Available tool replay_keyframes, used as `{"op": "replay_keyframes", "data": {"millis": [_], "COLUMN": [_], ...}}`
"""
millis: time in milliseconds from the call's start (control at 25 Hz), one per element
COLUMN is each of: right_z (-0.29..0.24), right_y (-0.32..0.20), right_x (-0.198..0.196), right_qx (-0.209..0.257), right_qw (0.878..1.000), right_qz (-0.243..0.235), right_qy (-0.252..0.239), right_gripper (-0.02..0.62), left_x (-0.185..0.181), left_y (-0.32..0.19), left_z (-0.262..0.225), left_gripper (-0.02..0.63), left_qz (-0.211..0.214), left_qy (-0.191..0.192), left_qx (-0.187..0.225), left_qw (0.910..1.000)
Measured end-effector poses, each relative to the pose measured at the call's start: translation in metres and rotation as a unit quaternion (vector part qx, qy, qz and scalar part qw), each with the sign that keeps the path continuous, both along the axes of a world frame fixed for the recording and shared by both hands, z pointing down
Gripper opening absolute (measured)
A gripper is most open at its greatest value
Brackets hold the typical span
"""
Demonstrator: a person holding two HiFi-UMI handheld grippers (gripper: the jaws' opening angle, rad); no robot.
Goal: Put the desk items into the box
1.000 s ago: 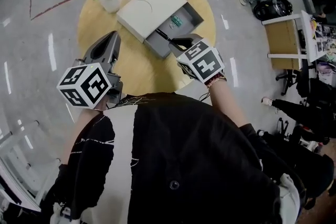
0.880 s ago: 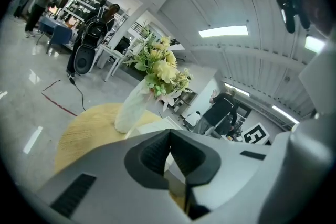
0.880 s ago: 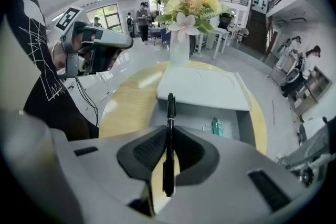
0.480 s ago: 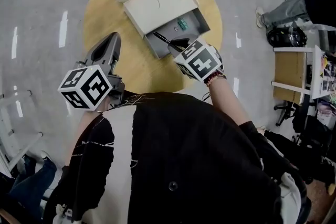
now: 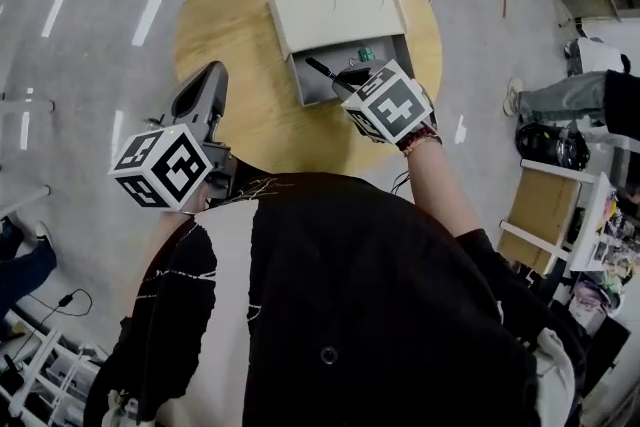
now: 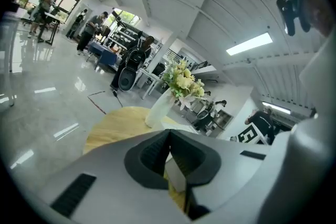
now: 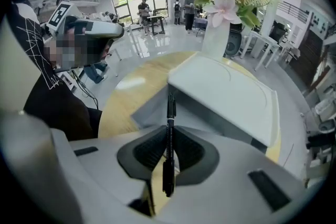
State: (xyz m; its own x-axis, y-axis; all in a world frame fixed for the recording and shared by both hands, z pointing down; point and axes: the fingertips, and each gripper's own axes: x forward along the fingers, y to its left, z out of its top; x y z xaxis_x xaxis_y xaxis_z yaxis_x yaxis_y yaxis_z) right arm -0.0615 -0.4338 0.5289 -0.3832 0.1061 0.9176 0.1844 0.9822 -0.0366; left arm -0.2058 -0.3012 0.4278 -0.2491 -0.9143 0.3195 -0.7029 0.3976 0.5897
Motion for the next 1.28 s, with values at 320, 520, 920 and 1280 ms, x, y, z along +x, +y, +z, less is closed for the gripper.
{"op": "replay_keyframes", "data": {"millis": [320,520,920,1280], "right_z": [0.005,0.008,0.017,0.032], "right_y": [0.009,0.009,0.008,0.01], "right_x": [0.004,-0.003,-0.015,-0.013], "right_qx": [0.001,0.0,-0.001,-0.004], "right_qw": [0.997,0.996,0.993,0.99], "right_qz": [-0.07,-0.092,-0.112,-0.124], "right_qy": [0.009,0.018,0.038,0.062], "right_gripper": [0.048,0.048,0.048,0.048], "left_x": [0.026,0.025,0.016,0.006], "left_y": [0.036,0.052,0.059,0.043], "left_z": [0.005,0.005,0.007,0.007], "left_gripper": [0.009,0.009,0.009,0.009], "left_qz": [-0.072,-0.105,-0.126,-0.116], "left_qy": [0.005,0.005,0.007,0.006], "left_qx": [-0.006,-0.013,-0.022,-0.021], "left_qw": [0.9974,0.9944,0.9918,0.993]}}
